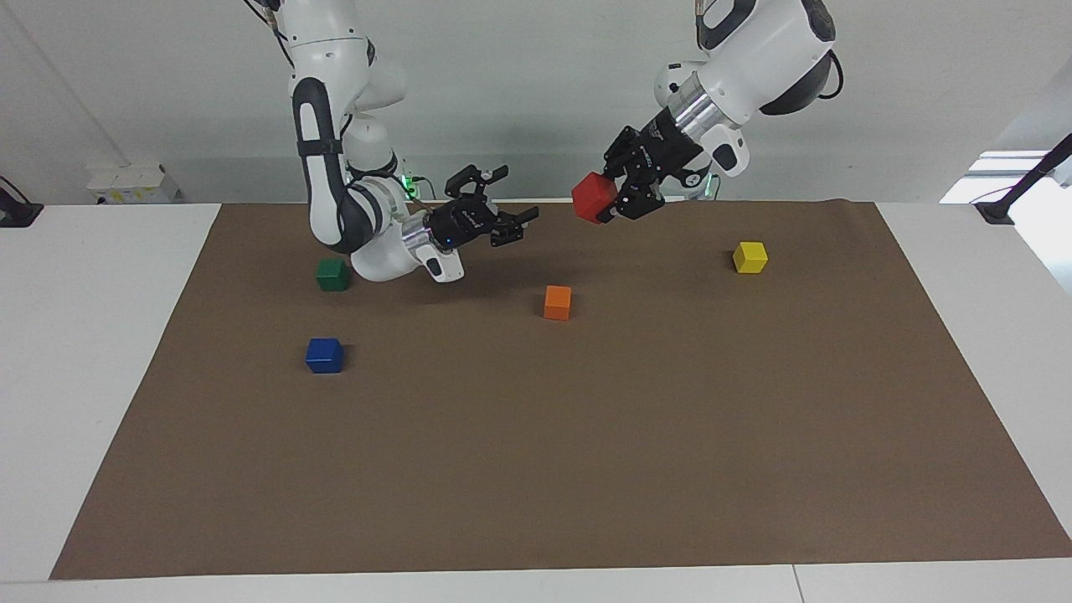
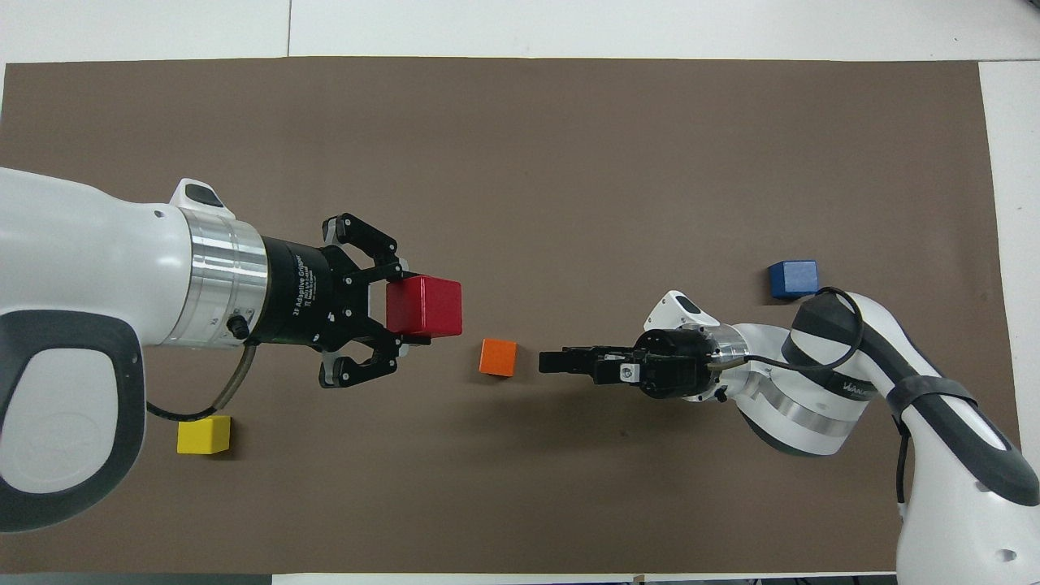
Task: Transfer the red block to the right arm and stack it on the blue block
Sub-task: 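Carry the red cube toward the right gripper while the right gripper approaches, then close the right gripper on the red cube and open the left gripper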
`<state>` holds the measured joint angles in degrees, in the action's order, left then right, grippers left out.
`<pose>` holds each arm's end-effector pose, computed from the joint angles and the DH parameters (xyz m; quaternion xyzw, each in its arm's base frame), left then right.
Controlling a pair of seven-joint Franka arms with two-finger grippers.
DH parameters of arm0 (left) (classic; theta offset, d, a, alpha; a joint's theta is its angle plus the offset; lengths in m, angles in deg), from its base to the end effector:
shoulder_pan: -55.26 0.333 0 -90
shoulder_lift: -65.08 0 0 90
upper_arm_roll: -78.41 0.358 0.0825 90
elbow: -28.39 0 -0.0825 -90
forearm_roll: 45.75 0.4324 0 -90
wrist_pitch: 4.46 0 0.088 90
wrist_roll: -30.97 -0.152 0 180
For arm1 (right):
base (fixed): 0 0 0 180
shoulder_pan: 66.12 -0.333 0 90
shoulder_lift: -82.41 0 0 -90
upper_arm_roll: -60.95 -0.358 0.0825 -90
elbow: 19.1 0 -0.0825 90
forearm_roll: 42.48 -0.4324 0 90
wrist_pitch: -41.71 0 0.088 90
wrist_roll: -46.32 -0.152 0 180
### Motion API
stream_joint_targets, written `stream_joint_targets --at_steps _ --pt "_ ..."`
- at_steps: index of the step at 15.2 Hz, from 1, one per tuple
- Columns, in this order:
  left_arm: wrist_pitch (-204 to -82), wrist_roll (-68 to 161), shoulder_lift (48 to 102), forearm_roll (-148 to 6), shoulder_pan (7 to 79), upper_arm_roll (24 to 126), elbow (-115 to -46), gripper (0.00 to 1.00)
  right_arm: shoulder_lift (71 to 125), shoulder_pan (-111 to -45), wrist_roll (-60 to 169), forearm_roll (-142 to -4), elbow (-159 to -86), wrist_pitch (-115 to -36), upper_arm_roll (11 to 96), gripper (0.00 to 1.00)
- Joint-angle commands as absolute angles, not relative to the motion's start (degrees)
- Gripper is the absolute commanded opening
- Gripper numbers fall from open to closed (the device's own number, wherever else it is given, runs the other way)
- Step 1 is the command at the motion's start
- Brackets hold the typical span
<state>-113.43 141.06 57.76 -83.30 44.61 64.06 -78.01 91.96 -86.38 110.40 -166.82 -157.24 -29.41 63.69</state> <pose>0.5056 -0.3211 0.5961 0.6456 0.6988 -0.2435 0.1886 0.4737 0.2994 0.3731 -0.4726 -0.0186 -0.0642 0.8787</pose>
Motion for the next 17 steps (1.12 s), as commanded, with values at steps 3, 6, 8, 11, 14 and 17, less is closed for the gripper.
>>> stream_joint_targets --at_steps 3,6,8,11,14,17 --pt "-116.33 142.06 54.36 -84.86 39.45 64.61 -83.93 0.0 94.8 -88.09 113.02 -170.88 -155.95 -28.34 63.59 1.0" --pt "-117.75 141.97 53.92 -84.86 38.3 64.61 -84.99 0.0 96.21 -90.46 112.94 -174.93 -154.63 -27.63 63.59 1.0" --pt "-117.75 141.01 53.83 -84.86 38.3 64.7 -85.08 0.0 96.21 -90.73 112.5 -175.98 -154.63 -27.63 63.33 1.0" --pt "-117.83 140.13 53.12 -84.86 38.21 64.7 -86.31 0.0 96.13 -91.52 112.59 -176.86 -154.54 -27.54 63.15 1.0" --pt "-117.83 139.6 52.68 -84.86 38.21 64.61 -87.01 0.0 96.12 -93.63 112.5 -180.38 -154.46 -27.72 63.06 1.0" --pt "-117.83 139.51 52.68 -84.86 38.21 64.61 -87.01 0.0 96.04 -93.9 112.41 -180.39 -154.46 -27.72 63.06 1.0"
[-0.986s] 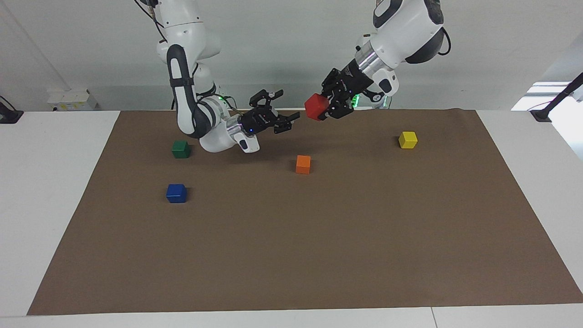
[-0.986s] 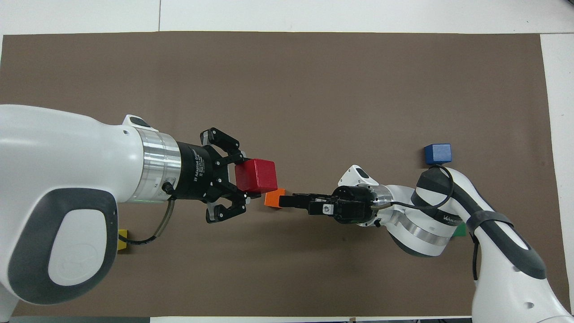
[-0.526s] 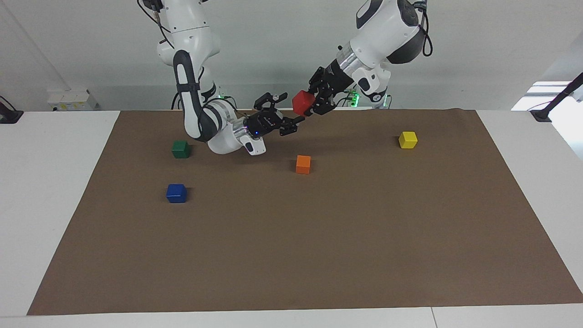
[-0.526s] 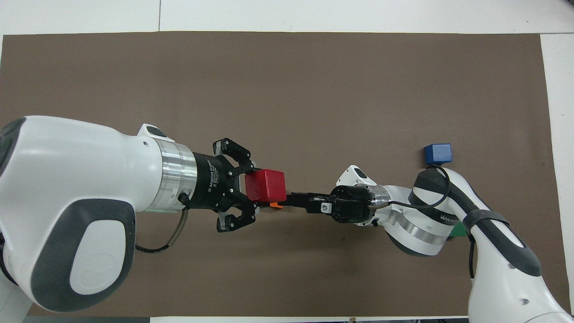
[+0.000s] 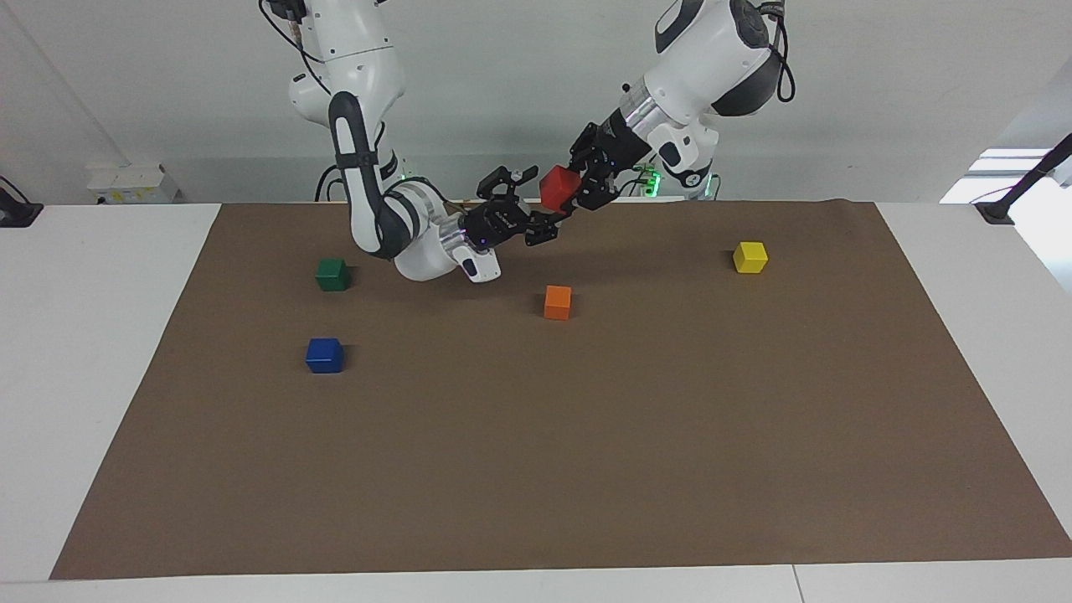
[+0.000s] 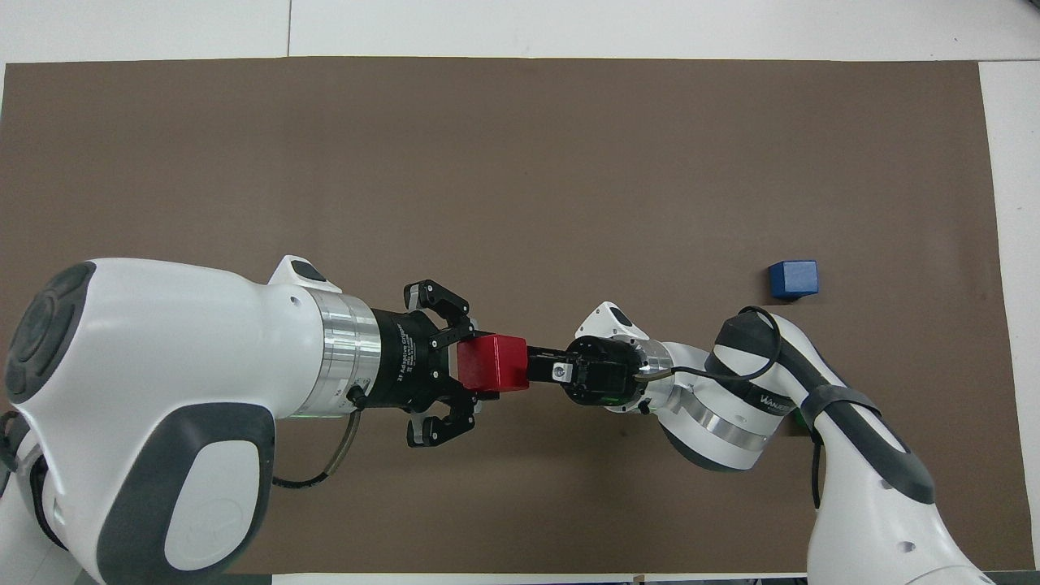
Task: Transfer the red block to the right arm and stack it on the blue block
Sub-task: 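Close the right gripper on the red cube and open the left gripper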
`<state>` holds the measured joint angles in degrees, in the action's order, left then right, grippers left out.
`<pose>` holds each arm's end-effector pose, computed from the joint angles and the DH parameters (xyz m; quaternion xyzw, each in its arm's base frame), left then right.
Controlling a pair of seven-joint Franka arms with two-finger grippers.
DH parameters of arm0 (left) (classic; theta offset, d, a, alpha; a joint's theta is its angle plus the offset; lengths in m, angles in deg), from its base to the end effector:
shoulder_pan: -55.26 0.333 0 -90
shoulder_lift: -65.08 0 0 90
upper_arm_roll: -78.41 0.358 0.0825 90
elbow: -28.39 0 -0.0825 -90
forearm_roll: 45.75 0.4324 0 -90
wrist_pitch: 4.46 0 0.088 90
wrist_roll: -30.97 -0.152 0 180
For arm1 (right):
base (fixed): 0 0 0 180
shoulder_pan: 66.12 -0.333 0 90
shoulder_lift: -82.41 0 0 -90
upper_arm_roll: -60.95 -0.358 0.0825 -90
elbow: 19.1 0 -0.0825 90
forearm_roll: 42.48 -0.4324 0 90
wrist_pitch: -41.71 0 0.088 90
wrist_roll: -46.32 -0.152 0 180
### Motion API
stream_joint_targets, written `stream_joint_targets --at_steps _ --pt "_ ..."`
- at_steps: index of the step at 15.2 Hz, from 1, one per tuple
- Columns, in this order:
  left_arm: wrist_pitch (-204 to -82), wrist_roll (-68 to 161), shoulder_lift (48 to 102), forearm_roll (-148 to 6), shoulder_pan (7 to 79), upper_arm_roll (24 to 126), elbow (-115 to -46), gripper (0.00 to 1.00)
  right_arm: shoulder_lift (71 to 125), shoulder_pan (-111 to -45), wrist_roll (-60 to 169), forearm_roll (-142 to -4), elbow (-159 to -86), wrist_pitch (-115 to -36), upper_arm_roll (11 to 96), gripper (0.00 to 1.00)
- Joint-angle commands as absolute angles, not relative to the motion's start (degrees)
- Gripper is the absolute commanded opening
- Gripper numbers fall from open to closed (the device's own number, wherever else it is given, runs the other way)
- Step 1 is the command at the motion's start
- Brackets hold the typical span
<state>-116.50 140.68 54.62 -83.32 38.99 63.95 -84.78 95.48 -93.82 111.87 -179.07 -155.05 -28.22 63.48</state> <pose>0.4557 -0.3570 0.5650 0.6716 0.6794 -0.2425 0.1691 0.4720 0.3543 0.3723 -0.4246 0.0121 -0.0818 0.9016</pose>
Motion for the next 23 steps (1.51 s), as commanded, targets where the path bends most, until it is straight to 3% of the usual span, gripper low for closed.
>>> stream_joint_targets --at_steps 1,3,6,7,9,16,17,18,23 --pt "-117.75 139.51 52.68 -84.86 38.21 64.61 -87.01 0.0 96.04 -93.9 112.41 -180.39 -154.46 -27.63 63.06 1.0" --pt "-117.75 139.51 52.6 -84.86 38.21 64.7 -87.01 0.0 95.95 -93.98 112.41 -180.91 -154.46 -26.93 62.97 1.0" --pt "-117.83 139.42 52.6 -84.86 38.21 64.7 -87.01 0.0 95.86 -93.98 112.5 -181.0 -154.46 -26.75 62.97 0.72" --pt "-117.83 139.42 52.68 -84.86 38.3 64.7 -87.1 0.0 95.86 -93.98 112.67 -181.0 -154.46 -26.84 62.97 0.6" --pt "-117.83 139.08 52.6 -84.86 38.3 64.7 -87.1 0.0 95.86 -93.98 112.76 -181.0 -154.54 -26.75 62.97 0.0" --pt "-117.13 137.14 51.28 -84.68 38.56 64.78 -89.03 0.0 95.77 -93.98 112.59 -181.0 -154.46 -26.84 62.71 0.0" --pt "-117.31 137.31 51.45 -84.68 39.0 64.78 -88.86 0.63 95.77 -93.98 112.59 -181.0 -154.37 -26.84 62.71 0.0" --pt "-117.22 137.58 51.54 -84.6 39.18 65.04 -88.51 1.0 95.77 -93.98 112.5 -181.0 -154.19 -26.93 62.71 0.0" --pt "-105.47 125.13 47.86 -84.51 47.42 65.49 -88.51 1.0 95.77 -93.98 112.41 -181.0 -153.75 -27.02 62.71 0.0"
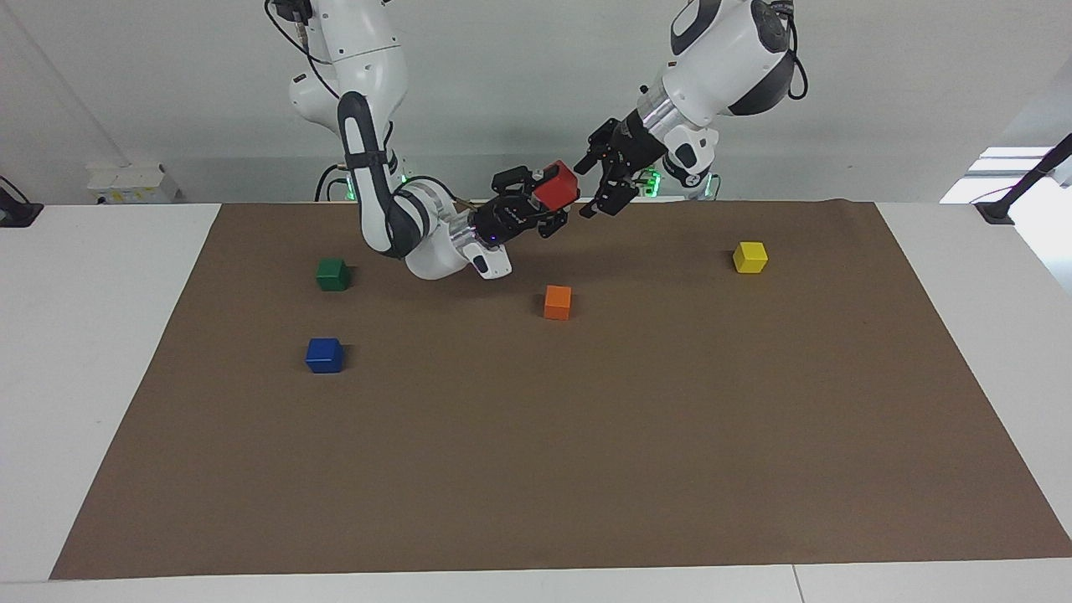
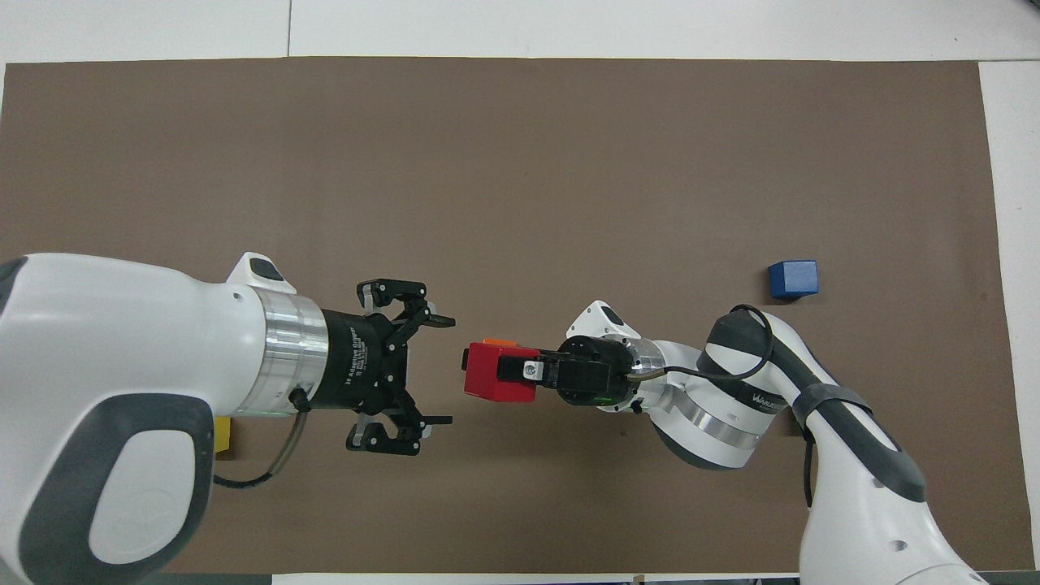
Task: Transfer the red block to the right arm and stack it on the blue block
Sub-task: 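Carry the red cube over the blue cube while the left gripper withdraws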
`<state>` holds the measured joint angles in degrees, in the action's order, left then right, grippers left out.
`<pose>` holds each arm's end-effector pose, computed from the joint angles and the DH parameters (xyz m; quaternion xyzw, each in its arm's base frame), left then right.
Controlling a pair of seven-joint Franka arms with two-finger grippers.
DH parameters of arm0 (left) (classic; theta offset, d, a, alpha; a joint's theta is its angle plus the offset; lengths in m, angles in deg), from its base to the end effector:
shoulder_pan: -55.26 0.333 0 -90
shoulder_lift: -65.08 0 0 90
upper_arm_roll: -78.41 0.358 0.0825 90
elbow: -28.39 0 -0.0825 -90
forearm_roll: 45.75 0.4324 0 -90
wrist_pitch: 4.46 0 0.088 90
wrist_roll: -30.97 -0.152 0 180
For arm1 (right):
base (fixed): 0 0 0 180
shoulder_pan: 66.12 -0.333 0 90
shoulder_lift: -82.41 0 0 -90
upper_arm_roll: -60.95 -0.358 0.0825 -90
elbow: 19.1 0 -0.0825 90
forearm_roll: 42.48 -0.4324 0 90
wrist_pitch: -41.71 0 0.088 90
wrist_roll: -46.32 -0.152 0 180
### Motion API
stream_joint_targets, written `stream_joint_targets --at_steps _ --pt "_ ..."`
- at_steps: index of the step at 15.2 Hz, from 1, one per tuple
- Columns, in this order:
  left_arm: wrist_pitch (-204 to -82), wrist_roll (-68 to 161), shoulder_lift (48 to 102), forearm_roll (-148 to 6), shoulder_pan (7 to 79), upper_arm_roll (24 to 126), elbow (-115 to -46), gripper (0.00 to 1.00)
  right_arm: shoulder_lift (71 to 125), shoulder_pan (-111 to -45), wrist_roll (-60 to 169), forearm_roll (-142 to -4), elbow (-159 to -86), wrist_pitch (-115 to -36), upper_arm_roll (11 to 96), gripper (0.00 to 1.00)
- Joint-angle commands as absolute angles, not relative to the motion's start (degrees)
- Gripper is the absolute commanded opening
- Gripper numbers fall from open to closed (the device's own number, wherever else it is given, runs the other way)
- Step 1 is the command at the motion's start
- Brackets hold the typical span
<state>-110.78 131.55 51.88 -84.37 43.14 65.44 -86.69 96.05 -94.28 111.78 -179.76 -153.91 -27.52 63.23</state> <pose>0.4582 -0.3079 0.5660 0.7008 0.6479 -0.2466 0.1679 0.4740 0.3618 0.3776 -0.4148 0.0069 -0.0803 0.9063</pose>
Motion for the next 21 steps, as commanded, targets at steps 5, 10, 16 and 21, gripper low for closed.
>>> stream_joint_targets --at_steps 5,10,16,21 --pt "-99.04 112.57 47.32 -81.02 57.53 65.57 -88.16 1.0 94.03 -93.9 108.56 -180.57 -153.66 -30.59 62.8 0.0" --pt "-99.02 83.14 48.02 -69.14 67.1 65.57 -88.24 1.0 81.74 -90.3 93.21 -164.26 -151.04 -58.78 63.24 0.0" --pt "-103.33 56.3 53.12 -49.19 67.39 65.4 -84.3 1.0 73.02 -84.68 75.97 -133.27 -149.27 -70.15 63.5 0.0" --pt "-104.74 43.3 54.35 -45.76 70.38 65.57 -82.19 1.0 70.46 -80.01 54.01 -90.3 -141.2 -68.16 63.41 0.0"
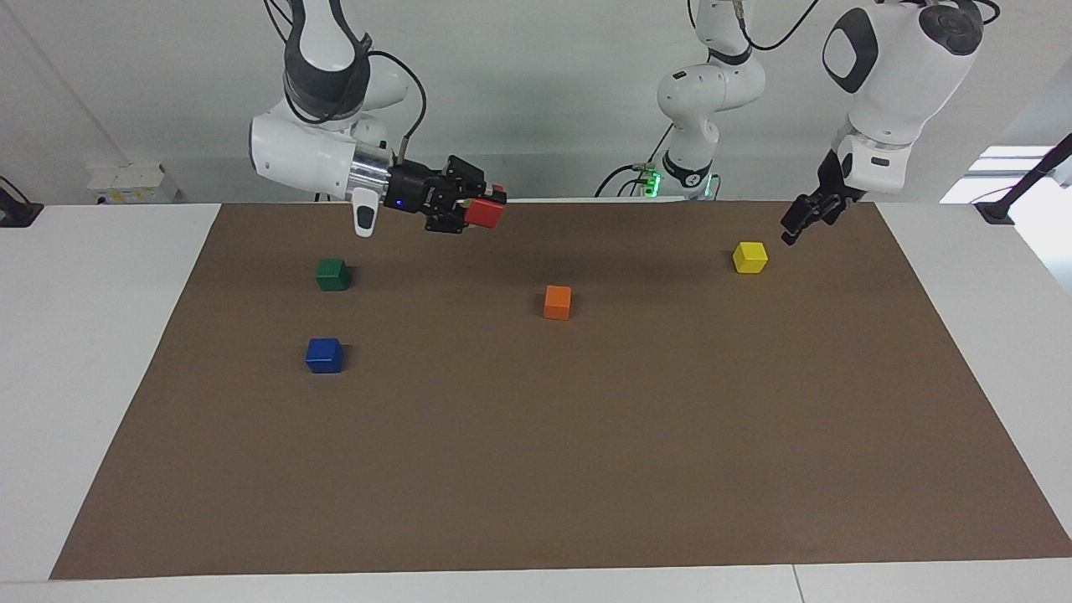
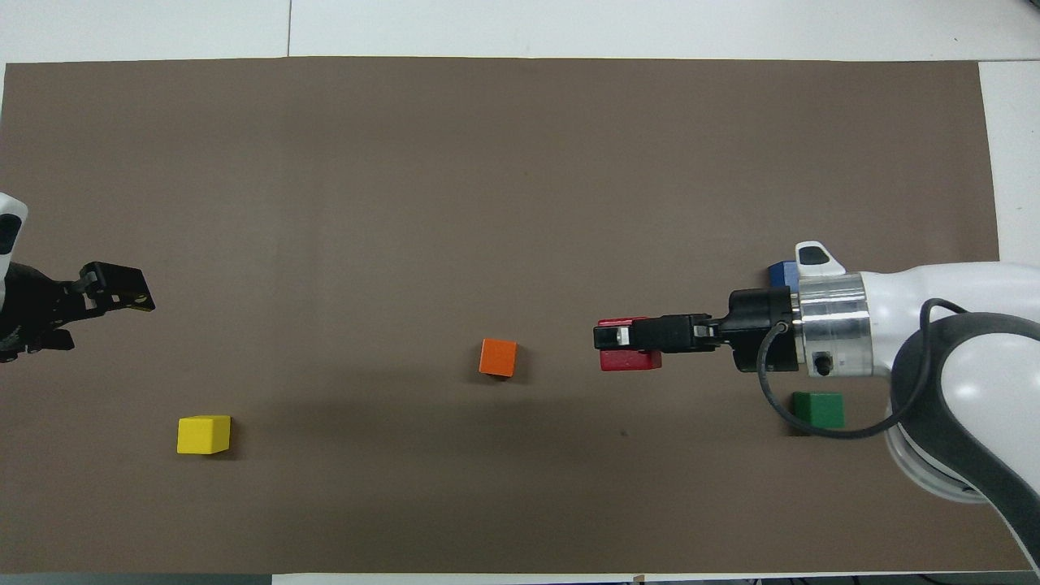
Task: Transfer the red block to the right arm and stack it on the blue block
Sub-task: 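Carry the red cube over the blue cube while the left gripper withdraws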
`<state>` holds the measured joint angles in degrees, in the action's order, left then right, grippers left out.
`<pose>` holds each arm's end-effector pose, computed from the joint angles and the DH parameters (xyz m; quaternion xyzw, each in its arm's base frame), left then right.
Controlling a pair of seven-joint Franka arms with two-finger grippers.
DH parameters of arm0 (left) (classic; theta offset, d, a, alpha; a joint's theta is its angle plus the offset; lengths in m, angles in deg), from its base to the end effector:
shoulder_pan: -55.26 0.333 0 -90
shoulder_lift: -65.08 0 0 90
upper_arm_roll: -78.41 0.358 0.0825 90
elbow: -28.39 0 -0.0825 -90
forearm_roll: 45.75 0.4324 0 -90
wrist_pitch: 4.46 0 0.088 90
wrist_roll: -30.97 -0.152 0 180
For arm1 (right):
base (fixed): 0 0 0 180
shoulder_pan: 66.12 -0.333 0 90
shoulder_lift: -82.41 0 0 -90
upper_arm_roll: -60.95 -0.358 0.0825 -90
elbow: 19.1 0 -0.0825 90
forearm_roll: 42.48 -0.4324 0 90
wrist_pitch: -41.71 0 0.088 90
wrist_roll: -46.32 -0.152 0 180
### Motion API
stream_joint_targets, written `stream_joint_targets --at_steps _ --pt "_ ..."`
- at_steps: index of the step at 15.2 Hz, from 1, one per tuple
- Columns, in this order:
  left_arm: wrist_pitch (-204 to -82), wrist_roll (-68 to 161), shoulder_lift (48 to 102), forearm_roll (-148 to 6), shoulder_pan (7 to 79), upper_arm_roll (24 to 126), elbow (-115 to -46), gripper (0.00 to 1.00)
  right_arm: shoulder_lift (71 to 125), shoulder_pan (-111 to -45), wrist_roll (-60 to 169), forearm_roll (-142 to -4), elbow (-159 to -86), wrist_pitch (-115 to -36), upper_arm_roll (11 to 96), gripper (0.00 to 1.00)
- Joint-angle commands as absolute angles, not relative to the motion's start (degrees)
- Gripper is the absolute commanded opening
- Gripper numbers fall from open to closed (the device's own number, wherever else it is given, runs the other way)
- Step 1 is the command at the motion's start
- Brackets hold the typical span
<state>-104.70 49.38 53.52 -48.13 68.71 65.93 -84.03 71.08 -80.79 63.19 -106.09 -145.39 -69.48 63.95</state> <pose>0.5368 -0.0033 0.5441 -0.9846 -0.1744 0.0074 0.0024 0.5100 0.2048 0.4913 -0.8716 -0.0091 0.0072 0.4900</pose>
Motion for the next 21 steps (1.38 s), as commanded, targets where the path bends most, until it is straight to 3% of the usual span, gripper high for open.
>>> stream_joint_targets --at_steps 1,6,9,12,16,21 --pt "-103.87 41.71 55.57 -43.75 69.94 65.49 -80.44 1.0 70.9 -79.92 50.66 -82.55 -139.18 -67.1 63.33 0.0" --pt "-90.78 40.99 69.97 -39.52 65.47 65.4 -56.82 1.0 71.69 -79.84 42.19 -53.36 -138.72 -65.78 63.24 0.0" --pt "-88.14 39.41 69.57 -39.51 64.32 65.84 -57.3 1.0 73.09 -76.6 41.66 -44.96 -140.04 -65.25 63.24 0.0" --pt "-86.9 37.65 65.27 -39.94 63.62 67.15 -61.95 1.0 76.25 -73.77 41.31 -39.25 -140.74 -66.39 63.24 0.0" --pt "-89.61 37.56 63.24 -40.03 56.24 73.91 -65.65 1.0 79.33 -69.92 41.39 -36.42 -145.39 -77.96 63.15 0.0" --pt "-90.24 37.65 61.83 -40.56 57.01 74.1 -67.76 1.0 83.81 -68.59 40.52 -36.33 -145.49 -85.89 63.24 0.0"
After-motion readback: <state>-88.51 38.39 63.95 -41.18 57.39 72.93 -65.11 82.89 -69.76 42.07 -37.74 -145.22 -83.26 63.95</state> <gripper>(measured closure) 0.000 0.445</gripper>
